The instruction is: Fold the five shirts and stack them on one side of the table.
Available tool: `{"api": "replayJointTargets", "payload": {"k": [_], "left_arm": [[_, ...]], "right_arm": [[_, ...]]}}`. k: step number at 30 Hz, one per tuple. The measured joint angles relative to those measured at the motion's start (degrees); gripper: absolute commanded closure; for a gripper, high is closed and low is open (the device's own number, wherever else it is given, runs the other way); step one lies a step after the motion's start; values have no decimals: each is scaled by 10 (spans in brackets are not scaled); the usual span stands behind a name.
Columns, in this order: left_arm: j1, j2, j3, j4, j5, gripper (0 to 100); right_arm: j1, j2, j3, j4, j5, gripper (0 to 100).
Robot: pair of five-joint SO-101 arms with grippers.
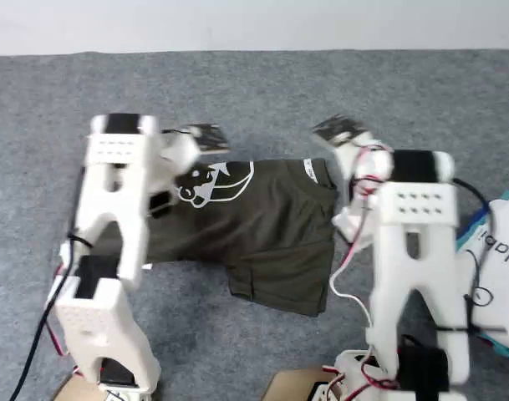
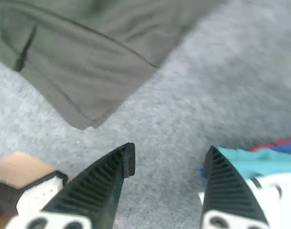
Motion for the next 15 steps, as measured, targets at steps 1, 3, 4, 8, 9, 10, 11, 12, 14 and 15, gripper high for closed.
{"api": "replayJointTargets", "payload": {"k": [1,3,4,8,9,10,11,12,14,15], "left_arm": [[22,-4,6,0,9,997],[65,-10,13,0,30,997],[85,-10,14,0,47,997],[157,-10,14,-4,108,995],[173,-10,14,-11,121,995],[188,-10,14,-20,135,995],[204,-10,14,-33,149,995],[218,-10,14,-47,163,995],[247,-10,18,-67,182,995],[263,-10,25,-76,185,995]], "right_arm": [[18,-13,0,0,0,764],[57,-43,0,0,0,764],[77,-59,0,0,0,764],[149,-113,0,0,0,764],[166,-123,0,0,0,764],[185,-132,0,0,0,764],[202,-139,0,0,0,764],[221,-145,0,0,0,764],[261,-151,0,0,0,764],[282,-152,0,0,0,764]]}}
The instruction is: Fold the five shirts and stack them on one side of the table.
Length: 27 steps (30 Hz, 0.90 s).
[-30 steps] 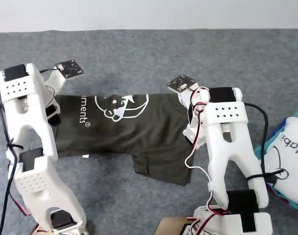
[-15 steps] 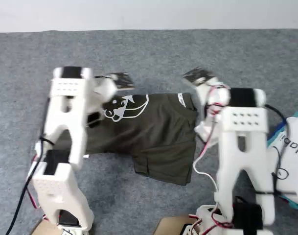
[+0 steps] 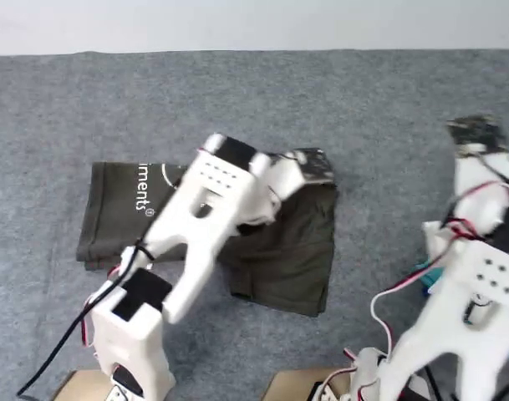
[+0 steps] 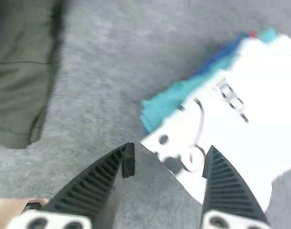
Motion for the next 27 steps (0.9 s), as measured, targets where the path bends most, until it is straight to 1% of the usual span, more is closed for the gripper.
{"api": "replayJointTargets", "payload": {"k": [7,10,12,16,21,27], "left_arm": [[102,0,75,-57,4,996],[120,16,86,-62,4,996],[125,35,86,-64,5,996],[139,65,86,-66,7,996],[175,68,86,-60,7,993],[194,68,86,-31,8,901]], "right_arm": [[146,-2,0,1,0,764],[195,-2,0,1,3,764],[225,-2,0,1,24,764],[267,-2,0,1,69,764],[312,-2,0,1,97,764],[328,-2,0,3,112,764]]}}
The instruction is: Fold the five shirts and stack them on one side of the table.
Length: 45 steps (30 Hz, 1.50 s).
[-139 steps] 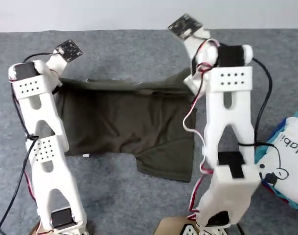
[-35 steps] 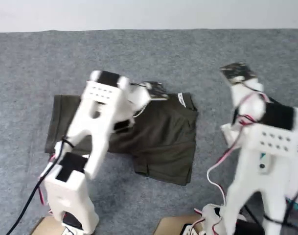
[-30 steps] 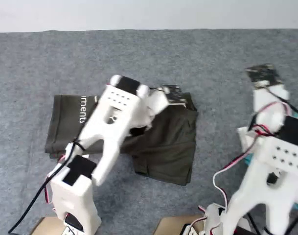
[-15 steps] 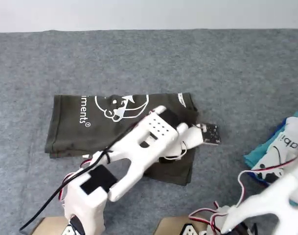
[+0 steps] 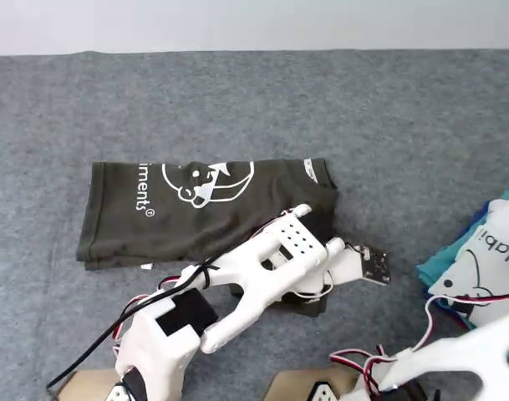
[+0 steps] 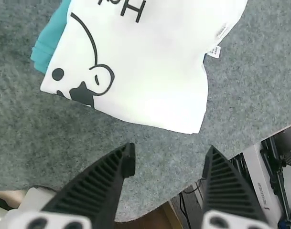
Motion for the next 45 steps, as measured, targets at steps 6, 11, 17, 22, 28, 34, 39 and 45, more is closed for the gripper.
{"api": "replayJointTargets", "payload": {"k": [6,11,17,22,28,34,39,45], "left_arm": [[2,0,0,3,61,840],[4,1,0,3,84,840],[4,6,2,-16,92,840],[-2,24,2,-43,100,840],[-3,62,-33,-32,100,847],[-4,90,-72,-11,116,940],[-4,97,-80,-3,118,996],[-4,97,-83,-3,119,997]], "right_arm": [[0,0,0,1,2,764],[0,0,0,1,2,764],[0,0,0,1,2,764],[0,0,0,3,2,764],[0,0,0,4,2,764],[0,0,0,4,2,764],[0,0,0,4,2,764],[0,0,0,4,2,764]]}}
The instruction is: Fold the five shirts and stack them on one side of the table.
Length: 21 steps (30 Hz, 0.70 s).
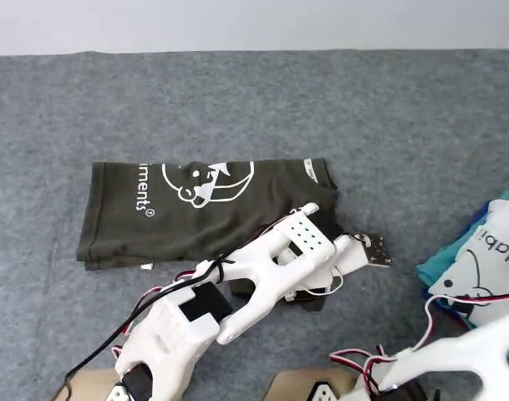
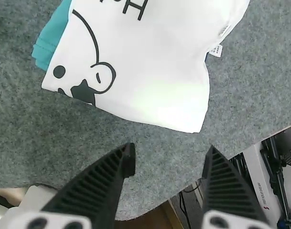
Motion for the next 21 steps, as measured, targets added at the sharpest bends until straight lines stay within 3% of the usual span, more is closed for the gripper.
{"api": "replayJointTargets", "payload": {"k": [10,21], "left_arm": [[-4,4,-84,56,-1,998],[-98,7,-178,86,-36,998]], "right_arm": [[0,-47,0,0,0,764],[0,-47,0,0,2,764]]}}
